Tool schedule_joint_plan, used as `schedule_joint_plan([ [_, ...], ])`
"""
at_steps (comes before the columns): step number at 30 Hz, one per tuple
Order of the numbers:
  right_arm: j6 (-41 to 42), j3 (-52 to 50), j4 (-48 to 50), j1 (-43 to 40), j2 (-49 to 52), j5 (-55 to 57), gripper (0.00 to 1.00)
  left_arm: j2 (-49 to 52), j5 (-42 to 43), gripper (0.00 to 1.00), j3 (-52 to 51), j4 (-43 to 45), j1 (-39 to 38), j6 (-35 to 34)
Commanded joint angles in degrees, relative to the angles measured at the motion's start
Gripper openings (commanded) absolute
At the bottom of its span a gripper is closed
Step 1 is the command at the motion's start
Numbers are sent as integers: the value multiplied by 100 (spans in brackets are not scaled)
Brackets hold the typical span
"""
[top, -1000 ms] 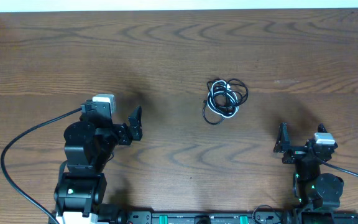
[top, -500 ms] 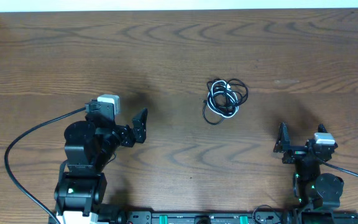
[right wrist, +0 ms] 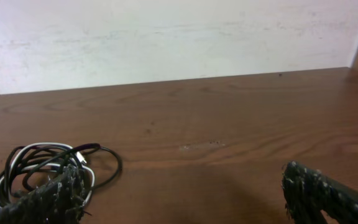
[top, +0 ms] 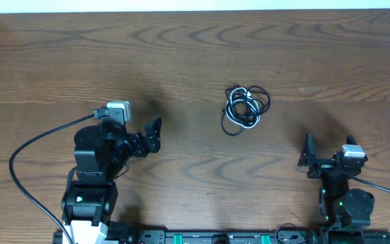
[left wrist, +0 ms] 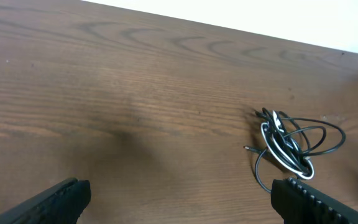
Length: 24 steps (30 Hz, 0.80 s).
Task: Untangle cables
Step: 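Raise the left arm and swing its gripper toward the cable bundle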
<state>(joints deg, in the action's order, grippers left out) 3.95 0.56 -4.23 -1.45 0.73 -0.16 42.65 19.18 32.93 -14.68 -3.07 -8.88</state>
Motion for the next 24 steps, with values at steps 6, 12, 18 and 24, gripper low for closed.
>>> schedule_joint_plan([
  [6,72,-24,0,37,-7,68,99,-2,-649,97,393,-588,-11,-415],
  [12,72,-24,0,37,-7,68,99,162,-1034,97,1060,-1528,-11,-415],
  [18,72,-24,0,37,-7,68,99,640,-1113,97,1773,-2124,-11,-748],
  [24,72,-24,0,37,-7,68,99,1078,-1104,100,1971,-2214,-13,-1200],
])
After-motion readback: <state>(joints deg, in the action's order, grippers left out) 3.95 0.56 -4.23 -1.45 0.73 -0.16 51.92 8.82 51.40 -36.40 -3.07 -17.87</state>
